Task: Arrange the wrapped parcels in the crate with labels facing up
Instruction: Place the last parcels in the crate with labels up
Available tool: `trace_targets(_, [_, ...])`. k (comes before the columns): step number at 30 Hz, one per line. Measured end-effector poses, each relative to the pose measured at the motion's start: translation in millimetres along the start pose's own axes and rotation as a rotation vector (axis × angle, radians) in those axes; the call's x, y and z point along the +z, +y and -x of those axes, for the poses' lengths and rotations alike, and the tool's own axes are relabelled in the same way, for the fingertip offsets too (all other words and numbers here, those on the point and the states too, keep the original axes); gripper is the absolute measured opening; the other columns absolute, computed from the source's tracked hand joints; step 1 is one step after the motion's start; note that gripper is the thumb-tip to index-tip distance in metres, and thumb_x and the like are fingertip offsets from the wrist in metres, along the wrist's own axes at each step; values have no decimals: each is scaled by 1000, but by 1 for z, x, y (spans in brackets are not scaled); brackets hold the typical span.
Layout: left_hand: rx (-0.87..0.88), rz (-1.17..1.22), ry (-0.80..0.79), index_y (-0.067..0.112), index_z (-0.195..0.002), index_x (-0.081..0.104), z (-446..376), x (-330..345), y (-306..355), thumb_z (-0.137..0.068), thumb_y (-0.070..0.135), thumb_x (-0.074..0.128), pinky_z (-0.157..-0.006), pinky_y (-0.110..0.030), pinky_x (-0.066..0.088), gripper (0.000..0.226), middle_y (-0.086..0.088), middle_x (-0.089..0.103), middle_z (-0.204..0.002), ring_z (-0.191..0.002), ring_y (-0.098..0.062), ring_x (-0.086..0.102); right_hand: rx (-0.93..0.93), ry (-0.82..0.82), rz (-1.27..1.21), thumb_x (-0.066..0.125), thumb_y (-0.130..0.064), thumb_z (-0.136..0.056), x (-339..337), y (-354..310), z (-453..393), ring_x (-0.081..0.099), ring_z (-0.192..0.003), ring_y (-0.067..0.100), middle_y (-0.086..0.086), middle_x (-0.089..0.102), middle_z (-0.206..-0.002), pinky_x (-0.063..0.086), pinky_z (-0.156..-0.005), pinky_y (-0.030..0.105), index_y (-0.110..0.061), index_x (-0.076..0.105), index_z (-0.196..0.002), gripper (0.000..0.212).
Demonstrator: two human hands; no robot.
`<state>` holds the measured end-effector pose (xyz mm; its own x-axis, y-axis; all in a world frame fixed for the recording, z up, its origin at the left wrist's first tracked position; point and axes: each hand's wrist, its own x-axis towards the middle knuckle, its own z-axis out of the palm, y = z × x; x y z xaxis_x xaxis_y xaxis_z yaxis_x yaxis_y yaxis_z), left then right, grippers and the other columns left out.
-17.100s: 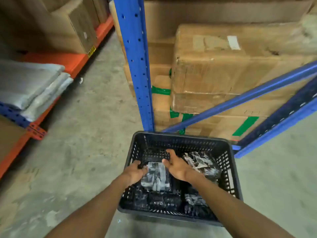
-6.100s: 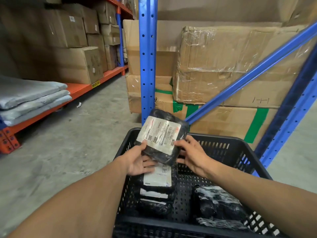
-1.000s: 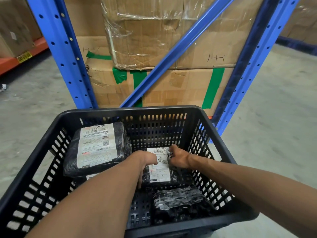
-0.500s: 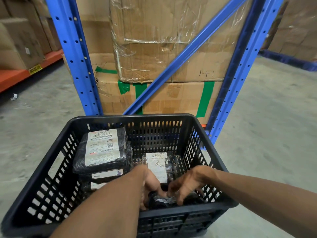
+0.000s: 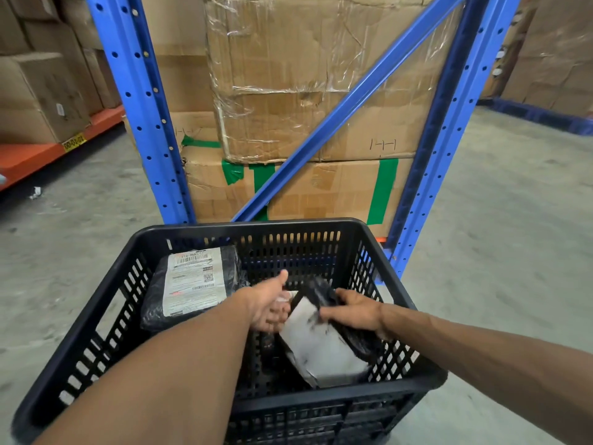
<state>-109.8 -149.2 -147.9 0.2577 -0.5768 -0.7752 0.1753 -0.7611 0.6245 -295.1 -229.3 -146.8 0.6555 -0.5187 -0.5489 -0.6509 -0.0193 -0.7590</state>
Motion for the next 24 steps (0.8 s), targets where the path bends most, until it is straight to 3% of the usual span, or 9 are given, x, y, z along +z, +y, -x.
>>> trace_targets(4, [331,-43,329,15,-120,62,5,-9,28,-99,54,32,-66,-30,47,53,-5,57,-87,-76,-18,52,-46,115,-339,71,-33,-78,-13,-10,-1,74,-69,24,8,79,-79,60,-61,32,-21,60,-111,37])
trace_targets(8, [493,-43,468,18,-128,56,11,-19,44,-99,52,30,-106,-45,43,52,-8,57,-133,-119,-28,53,-151,261,-483,69,-35,-73,-17,-24,-5,76,-75,27,10,82,-89,62,-70,39,-18,67,-112,43])
trace_targets(11, [392,-30,341,20,-141,45,12,-22,40,-93,64,34,-110,-48,40,67,-4,48,-145,-132,-29,46,-164,333,-585,68,-41,-66,-21,-30,-5,76,-94,39,19,79,-104,60,-85,52,-13,69,-116,57])
trace_targets(14, [313,9,66,30,-145,43,11,-24,30,-81,77,39,-107,-48,43,80,0,52,-145,-131,-27,50,-166,335,-658,67,-47,-63,-26,-32,-5,79,-81,34,16,81,-97,63,-73,48,-16,81,-92,44])
trace_targets(16, [347,50,-7,32,-148,40,8,-26,32,-84,74,40,-111,-50,39,77,2,50,-149,-134,-25,49,-152,315,-677,66,-49,-68,-28,-33,-8,79,-77,31,14,82,-96,64,-68,42,-19,82,-85,38])
trace_targets(21, [300,-72,193,21,-158,21,-3,-21,34,-92,67,31,-120,-46,23,81,-5,24,-164,-149,-30,26,-40,344,-604,59,-37,-94,-21,-30,-27,76,-95,36,16,80,-104,59,-91,50,-7,73,-112,37])
trace_targets(24, [241,-110,212,18,-157,16,-15,-16,24,-95,56,41,-119,-47,24,77,-9,21,-164,-149,-32,24,-6,398,-573,59,-22,-97,-11,-23,-39,73,-101,39,21,75,-112,58,-91,54,-1,63,-124,35])
